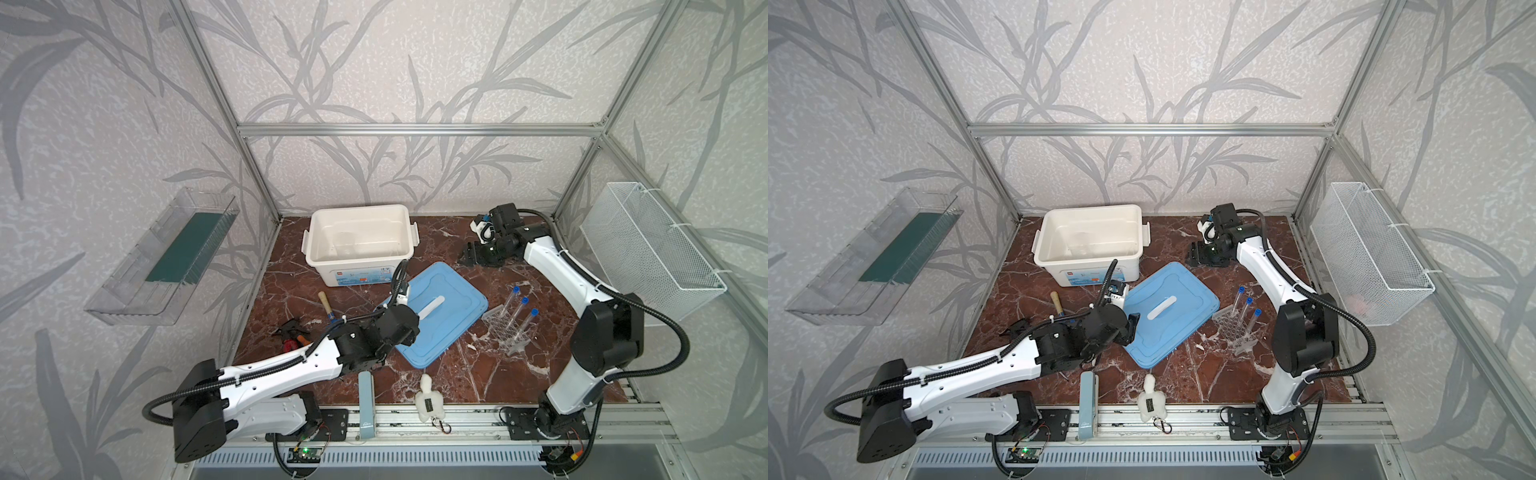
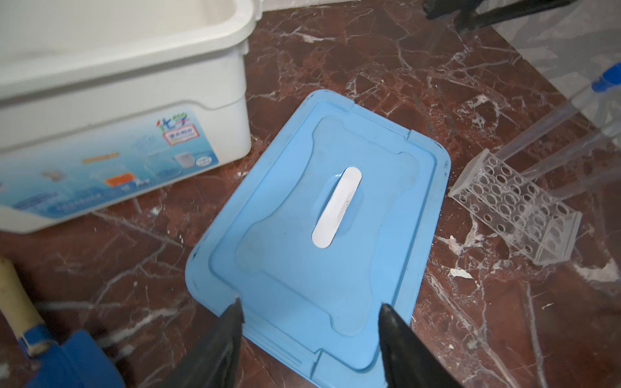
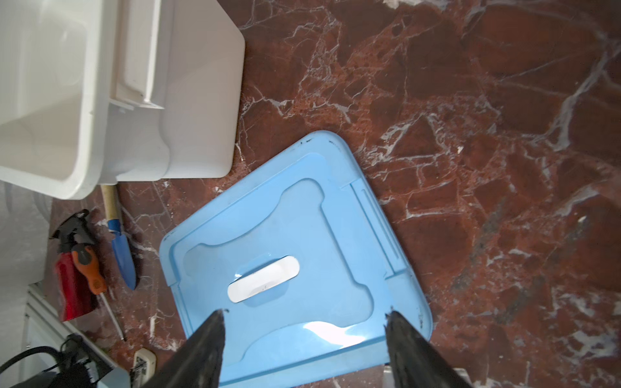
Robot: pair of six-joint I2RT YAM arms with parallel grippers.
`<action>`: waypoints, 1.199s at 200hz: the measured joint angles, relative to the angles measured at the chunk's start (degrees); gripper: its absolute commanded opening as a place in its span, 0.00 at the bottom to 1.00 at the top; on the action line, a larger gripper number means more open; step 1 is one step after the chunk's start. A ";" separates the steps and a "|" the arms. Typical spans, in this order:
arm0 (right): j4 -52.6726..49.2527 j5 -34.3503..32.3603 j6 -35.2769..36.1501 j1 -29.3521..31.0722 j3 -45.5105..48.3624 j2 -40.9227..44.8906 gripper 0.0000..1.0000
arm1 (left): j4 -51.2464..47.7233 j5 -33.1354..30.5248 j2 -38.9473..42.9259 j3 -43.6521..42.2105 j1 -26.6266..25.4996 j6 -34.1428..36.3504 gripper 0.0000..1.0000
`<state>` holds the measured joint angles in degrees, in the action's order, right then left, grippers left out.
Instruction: Organize the chemistry lab equipment
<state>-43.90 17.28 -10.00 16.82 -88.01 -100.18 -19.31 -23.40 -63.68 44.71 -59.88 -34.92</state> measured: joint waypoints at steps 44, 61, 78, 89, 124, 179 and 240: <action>1.53 -0.24 3.87 6.64 1.79 -0.02 0.76 | -0.35 0.98 -1.51 1.60 0.11 5.77 0.63; 2.97 1.33 4.20 6.56 2.75 0.04 0.76 | 1.25 2.69 -5.68 2.91 0.48 11.26 0.58; 4.35 2.64 5.35 6.29 4.24 0.44 0.76 | 2.32 4.28 -8.61 3.61 1.27 13.90 0.56; 4.61 2.75 7.15 6.32 5.27 1.03 0.76 | 2.91 5.38 -9.11 3.63 2.56 13.27 0.56; 5.27 1.84 12.87 8.35 6.10 3.50 0.79 | 6.43 9.70 -8.76 3.54 7.87 10.99 0.64; 11.61 2.27 15.23 8.76 16.24 14.21 0.76 | 6.86 19.23 -21.70 8.09 10.25 19.10 0.60; 17.92 0.76 12.57 7.80 29.18 34.23 0.76 | 4.09 25.05 -34.29 19.39 13.64 25.09 0.58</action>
<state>-25.98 18.04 2.57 24.62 -58.83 -65.95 -15.22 1.65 -97.97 64.10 -46.24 -9.82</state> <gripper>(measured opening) 0.759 0.587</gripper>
